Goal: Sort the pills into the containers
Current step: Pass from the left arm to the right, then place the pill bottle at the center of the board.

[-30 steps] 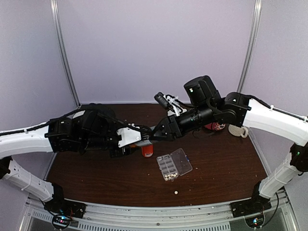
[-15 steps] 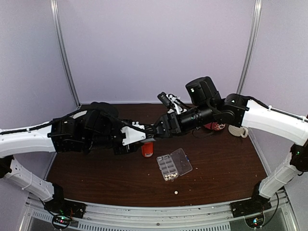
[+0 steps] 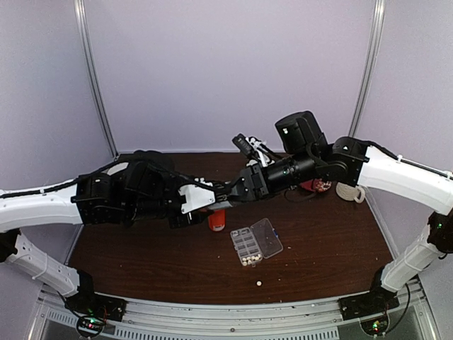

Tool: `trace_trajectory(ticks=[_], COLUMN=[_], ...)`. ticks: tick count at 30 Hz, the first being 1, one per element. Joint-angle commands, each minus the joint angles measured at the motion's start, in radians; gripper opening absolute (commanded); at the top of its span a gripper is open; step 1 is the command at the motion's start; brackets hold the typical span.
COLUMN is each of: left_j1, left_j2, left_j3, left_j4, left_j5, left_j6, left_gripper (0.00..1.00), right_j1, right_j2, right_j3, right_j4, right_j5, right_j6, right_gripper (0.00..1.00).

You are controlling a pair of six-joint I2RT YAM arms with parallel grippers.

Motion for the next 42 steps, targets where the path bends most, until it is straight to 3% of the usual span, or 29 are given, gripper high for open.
trace_trajectory(ticks=[1,8,12,16,23,30,34,40,42], left_j1=[0.002,0.029,0.040,0.055,0.057,0.056,0.057,0.056,0.056], left_j2=[-0.066,-0.076,-0.103,-0.138,-0.169,-0.186,-0.165,-0.133,-0.118], left_j3=[-0.029,-0.048,-0.077,-0.089,-0.081,-0.120,-0.110,-0.100,-0.085], left_j4=[0.150,0.107,0.145,0.148,0.072,0.072,0.057,0.052,0.044], left_j5=[0.043,0.035,0.047,0.008,-0.021,0.026,0.025,0.011,0.001], left_j6=[-0.071,-0.166,-0.233,-0.315,-0.435,-0.470,-0.471,-0.471,-0.471], left_gripper=[0.50,0.96,0.98,0.97,0.98,0.98,0.98,0.98,0.98], right_j1=[-0.068,-0.179,-0.248,-0.301,-0.354,-0.384,-0.387,-0.385,-0.372], right_j2=[-0.046,-0.064,0.005,0.026,0.199,0.325,0.352,0.294,0.261], right_j3=[0.011,0.012,0.044,0.021,0.077,0.138,0.160,0.168,0.170], right_j4=[-0.137,-0.419,-0.602,-0.632,-0.738,-0.751,-0.752,-0.734,-0.735], right_j5=[0.097,0.339,0.449,0.504,0.541,0.539,0.567,0.573,0.617], right_j6=[-0.071,-0.251,-0.328,-0.362,-0.421,-0.445,-0.440,-0.420,-0.416], right_gripper=[0.24,0.26,0.27,0.28,0.27,0.38,0.68,0.87,0.89])
